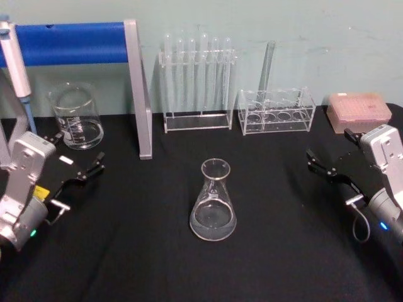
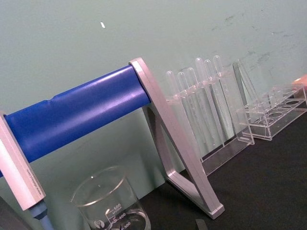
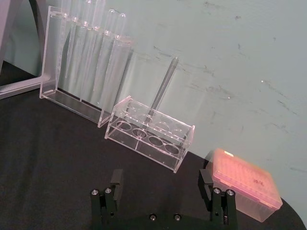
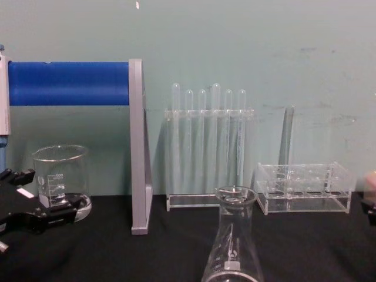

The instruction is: Grasp the erlenmeyer flask with one hand, shake it three times, then place it back.

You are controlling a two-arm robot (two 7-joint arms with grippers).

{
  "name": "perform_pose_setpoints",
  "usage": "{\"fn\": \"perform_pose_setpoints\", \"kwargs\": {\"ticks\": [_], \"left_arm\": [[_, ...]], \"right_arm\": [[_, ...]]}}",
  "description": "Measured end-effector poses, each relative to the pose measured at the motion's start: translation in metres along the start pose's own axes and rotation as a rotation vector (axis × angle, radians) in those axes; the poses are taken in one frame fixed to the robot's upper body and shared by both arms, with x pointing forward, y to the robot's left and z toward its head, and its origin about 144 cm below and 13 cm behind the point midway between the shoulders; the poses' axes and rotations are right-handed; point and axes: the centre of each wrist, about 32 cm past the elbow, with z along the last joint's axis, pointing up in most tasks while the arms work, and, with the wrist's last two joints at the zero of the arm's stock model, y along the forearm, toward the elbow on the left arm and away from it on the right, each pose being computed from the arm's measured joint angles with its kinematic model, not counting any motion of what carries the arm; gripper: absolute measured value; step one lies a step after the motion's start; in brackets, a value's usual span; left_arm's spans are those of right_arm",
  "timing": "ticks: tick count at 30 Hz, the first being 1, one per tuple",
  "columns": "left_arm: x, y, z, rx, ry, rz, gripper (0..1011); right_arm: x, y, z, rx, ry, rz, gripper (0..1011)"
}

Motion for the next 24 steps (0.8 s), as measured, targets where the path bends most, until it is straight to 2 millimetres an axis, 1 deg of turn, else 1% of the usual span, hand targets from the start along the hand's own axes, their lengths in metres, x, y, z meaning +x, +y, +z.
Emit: {"fn": "perform_pose_setpoints", "kwargs": {"ticks": [24], "left_arm": [[0.0000, 0.0000, 0.0000, 0.000, 0.000, 0.000, 1001]], "right_arm": [[0.0013, 0.0001, 0.0003, 0.003, -0.001, 0.001, 1000]]}}
